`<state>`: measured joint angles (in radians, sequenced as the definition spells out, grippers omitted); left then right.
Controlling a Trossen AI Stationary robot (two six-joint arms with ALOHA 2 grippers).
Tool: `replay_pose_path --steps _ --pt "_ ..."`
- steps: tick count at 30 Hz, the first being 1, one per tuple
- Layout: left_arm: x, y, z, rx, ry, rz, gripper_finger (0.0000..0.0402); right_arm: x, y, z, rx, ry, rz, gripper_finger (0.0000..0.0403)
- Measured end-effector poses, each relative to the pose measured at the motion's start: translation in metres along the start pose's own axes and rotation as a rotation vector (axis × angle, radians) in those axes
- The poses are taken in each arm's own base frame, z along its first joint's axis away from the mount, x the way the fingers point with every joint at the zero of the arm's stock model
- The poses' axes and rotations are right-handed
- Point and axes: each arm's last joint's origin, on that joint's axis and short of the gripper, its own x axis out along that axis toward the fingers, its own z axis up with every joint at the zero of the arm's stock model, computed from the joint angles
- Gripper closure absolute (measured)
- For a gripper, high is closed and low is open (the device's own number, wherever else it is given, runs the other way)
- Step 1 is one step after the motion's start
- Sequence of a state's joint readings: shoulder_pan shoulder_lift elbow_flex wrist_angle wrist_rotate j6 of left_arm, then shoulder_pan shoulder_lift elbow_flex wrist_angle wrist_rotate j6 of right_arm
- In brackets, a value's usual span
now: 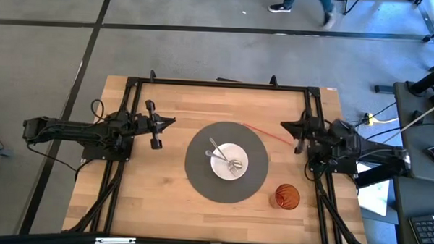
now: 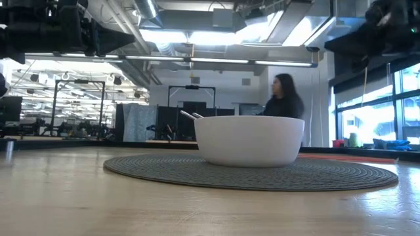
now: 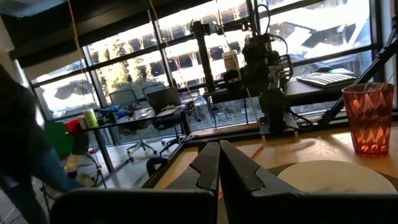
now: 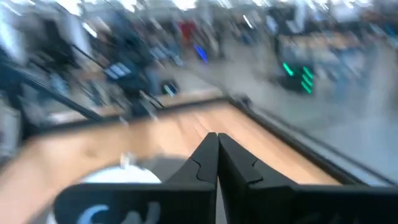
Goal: Pick & Place Utensil
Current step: Put the orange straw into the orange cup
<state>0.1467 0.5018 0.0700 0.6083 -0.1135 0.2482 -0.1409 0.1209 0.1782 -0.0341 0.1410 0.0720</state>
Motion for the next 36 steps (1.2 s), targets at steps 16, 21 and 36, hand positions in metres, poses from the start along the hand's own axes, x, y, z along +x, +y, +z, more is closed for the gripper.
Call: replay_pose_path --steps 16,21,36 --pt "0.000 -0.001 -0.003 -0.025 0.030 -0.009 0.0396 0.116 -0.043 0.091 -0.070 0.937 -0.294 0.0398" --pt "0.000 -0.001 -0.003 -0.024 0.036 -0.010 0.0396 0.157 -0.077 0.068 0.042 1.146 -0.111 0.0397" --pt "0.000 -0.001 -0.004 -0.023 0.043 -0.007 0.0396 0.193 -0.085 0.000 0.102 1.439 -0.055 0.0221"
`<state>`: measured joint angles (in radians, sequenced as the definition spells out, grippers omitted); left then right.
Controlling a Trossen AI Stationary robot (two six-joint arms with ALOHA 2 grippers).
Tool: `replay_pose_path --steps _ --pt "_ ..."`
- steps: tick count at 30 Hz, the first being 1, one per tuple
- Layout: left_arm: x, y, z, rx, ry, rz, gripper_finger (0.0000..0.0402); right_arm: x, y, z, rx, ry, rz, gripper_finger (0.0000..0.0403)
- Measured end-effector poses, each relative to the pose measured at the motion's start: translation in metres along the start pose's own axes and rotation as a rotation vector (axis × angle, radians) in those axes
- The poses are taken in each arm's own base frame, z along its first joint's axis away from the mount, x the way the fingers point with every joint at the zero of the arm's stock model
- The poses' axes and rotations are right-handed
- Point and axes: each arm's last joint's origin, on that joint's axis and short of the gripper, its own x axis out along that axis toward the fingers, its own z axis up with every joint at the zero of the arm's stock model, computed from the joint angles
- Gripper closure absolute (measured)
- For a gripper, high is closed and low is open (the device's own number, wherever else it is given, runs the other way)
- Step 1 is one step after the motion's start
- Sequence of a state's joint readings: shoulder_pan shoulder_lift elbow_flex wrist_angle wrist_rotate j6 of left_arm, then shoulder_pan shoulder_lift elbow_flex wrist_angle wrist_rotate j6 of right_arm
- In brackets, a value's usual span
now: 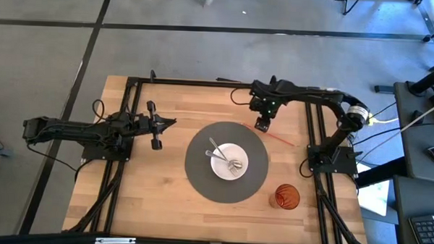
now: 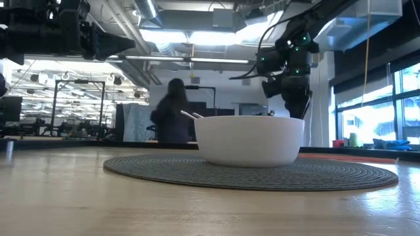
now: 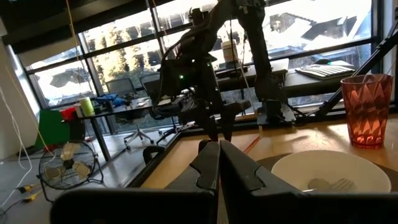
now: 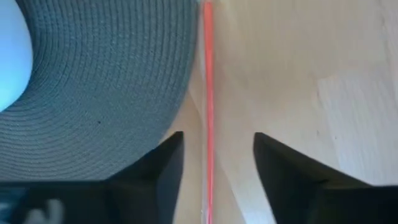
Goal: Pick & Place Utensil
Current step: Put the orange straw into the orange cup
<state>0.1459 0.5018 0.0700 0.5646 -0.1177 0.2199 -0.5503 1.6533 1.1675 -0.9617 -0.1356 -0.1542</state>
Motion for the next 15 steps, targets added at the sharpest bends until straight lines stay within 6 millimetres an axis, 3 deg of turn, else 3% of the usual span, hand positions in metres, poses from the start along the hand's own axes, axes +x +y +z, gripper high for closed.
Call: replay_pose_path --steps 6,15 --pt "0.000 0.000 0.000 0.002 0.000 0.000 0.0396 0.009 0.012 0.006 -0.010 -0.001 0.000 0.0158" --pt "0.000 0.000 0.000 0.000 0.000 0.001 0.0395 0.039 0.017 0.014 -0.034 0.077 -0.021 0.0150"
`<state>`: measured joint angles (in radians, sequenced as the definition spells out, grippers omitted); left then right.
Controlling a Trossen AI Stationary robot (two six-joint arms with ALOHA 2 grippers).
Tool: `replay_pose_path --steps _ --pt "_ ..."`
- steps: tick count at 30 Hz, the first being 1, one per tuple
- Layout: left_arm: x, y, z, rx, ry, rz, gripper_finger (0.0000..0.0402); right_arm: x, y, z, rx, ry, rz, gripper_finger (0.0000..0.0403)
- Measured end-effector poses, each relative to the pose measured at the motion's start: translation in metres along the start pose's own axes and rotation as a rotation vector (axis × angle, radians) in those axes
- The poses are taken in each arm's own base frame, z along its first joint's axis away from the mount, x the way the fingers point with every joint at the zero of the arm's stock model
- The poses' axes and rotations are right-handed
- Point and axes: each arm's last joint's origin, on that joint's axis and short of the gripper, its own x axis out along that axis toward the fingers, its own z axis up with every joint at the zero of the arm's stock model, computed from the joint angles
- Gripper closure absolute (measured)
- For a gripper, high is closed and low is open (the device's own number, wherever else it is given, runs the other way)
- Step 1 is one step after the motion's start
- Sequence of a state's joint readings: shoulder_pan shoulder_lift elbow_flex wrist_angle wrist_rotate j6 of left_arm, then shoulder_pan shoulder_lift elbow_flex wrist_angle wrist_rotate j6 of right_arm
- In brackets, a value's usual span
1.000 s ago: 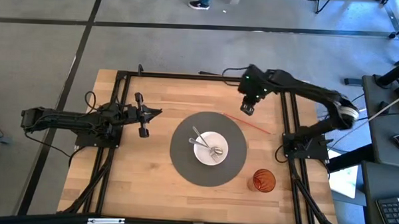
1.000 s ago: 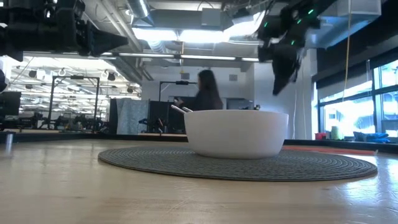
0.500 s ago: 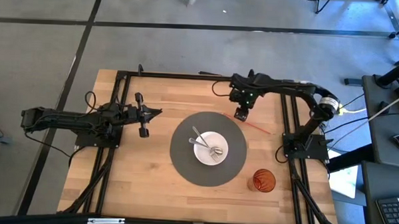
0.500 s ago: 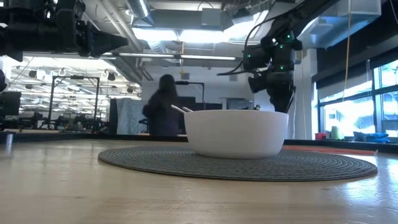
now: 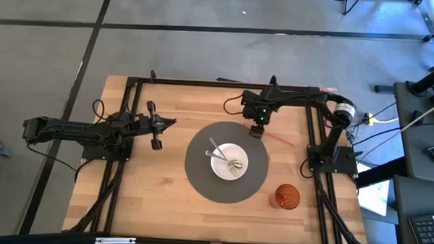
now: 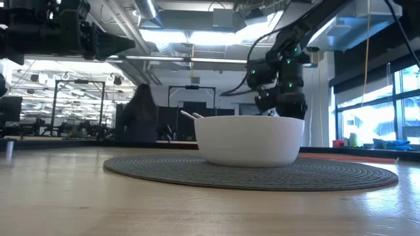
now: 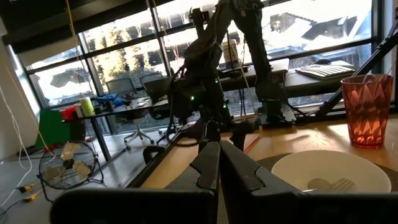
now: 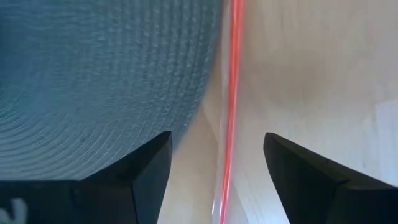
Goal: Pick & Place Utensil
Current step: Put the orange straw into the orange cup
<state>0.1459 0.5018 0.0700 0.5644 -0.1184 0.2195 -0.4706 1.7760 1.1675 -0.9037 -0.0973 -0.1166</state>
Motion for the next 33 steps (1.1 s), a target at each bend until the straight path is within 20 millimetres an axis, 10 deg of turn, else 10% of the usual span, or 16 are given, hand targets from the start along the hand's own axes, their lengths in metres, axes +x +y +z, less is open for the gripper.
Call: replay_pose_path --steps 15,33 --pt "0.000 0.000 0.000 0.000 0.001 0.000 0.0396 0.038 -0.004 0.006 0.008 0.113 -0.040 0.0161" --pt "0.000 0.000 -0.001 0.003 0.014 -0.003 0.0396 0.038 -0.004 0.006 -0.029 0.111 -0.033 0.0392"
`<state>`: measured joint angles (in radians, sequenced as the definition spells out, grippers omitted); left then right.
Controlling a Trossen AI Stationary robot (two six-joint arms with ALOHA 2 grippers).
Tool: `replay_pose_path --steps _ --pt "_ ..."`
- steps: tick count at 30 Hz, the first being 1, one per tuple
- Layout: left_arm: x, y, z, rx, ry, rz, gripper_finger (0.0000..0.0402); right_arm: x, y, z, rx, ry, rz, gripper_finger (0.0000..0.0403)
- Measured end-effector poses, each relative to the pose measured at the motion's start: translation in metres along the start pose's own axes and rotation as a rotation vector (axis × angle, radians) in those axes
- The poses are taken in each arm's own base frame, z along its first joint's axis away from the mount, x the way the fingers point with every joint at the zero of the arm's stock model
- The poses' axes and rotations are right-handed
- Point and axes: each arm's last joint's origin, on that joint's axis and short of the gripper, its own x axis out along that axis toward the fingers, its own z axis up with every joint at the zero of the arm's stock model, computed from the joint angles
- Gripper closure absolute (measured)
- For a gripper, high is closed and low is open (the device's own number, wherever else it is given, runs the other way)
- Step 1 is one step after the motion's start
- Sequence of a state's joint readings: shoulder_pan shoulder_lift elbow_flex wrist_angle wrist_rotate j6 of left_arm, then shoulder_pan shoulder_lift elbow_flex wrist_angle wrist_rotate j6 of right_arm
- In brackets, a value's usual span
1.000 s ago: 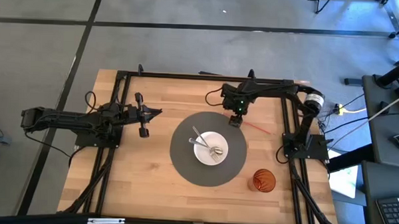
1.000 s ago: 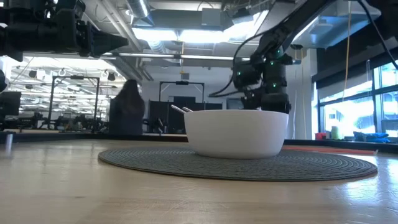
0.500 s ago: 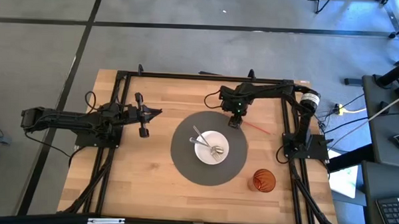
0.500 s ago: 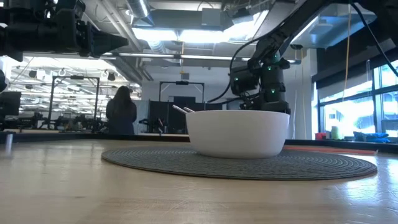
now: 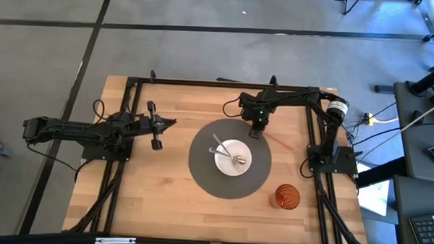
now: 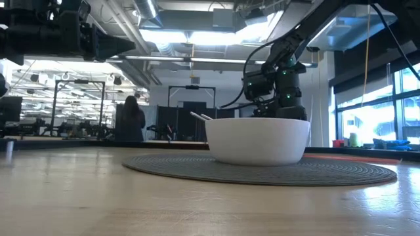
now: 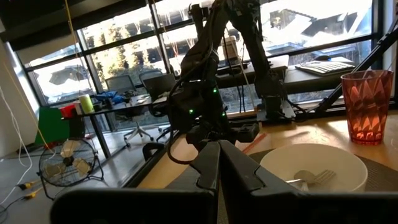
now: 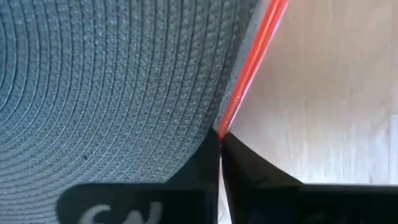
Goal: Pick & Place Utensil
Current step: Put the orange straw into the orange cup
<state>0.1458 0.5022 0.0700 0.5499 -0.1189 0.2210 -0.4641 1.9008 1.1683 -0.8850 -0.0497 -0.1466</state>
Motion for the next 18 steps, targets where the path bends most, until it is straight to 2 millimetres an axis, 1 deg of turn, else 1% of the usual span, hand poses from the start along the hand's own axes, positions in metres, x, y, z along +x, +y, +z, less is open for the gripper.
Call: replay_pose_path --steps 2,7,9,13,15,18 --pt "0.000 0.000 0.000 0.000 0.000 0.000 0.0396 -0.001 0.000 0.001 -0.012 0.000 -0.001 0.0395" --pt "0.000 0.000 0.000 0.001 0.000 0.000 0.0395 -0.010 0.000 0.005 -0.013 0.009 -0.002 0.0376" --pt "0.000 0.000 0.000 0.001 0.000 0.000 0.0395 -0.013 0.000 0.007 -0.020 0.010 -0.003 0.0375" --pt "0.000 0.000 0.000 0.001 0.001 0.000 0.0396 -0.021 0.000 0.010 -0.020 0.008 -0.006 0.0388" --pt "0.000 0.000 0.000 0.001 0.001 0.000 0.0395 -0.022 0.000 0.009 -0.020 0.016 -0.004 0.0396" --pt "0.000 0.000 0.000 0.001 0.002 -0.001 0.0395 -0.023 0.000 0.009 -0.020 0.024 -0.004 0.0396"
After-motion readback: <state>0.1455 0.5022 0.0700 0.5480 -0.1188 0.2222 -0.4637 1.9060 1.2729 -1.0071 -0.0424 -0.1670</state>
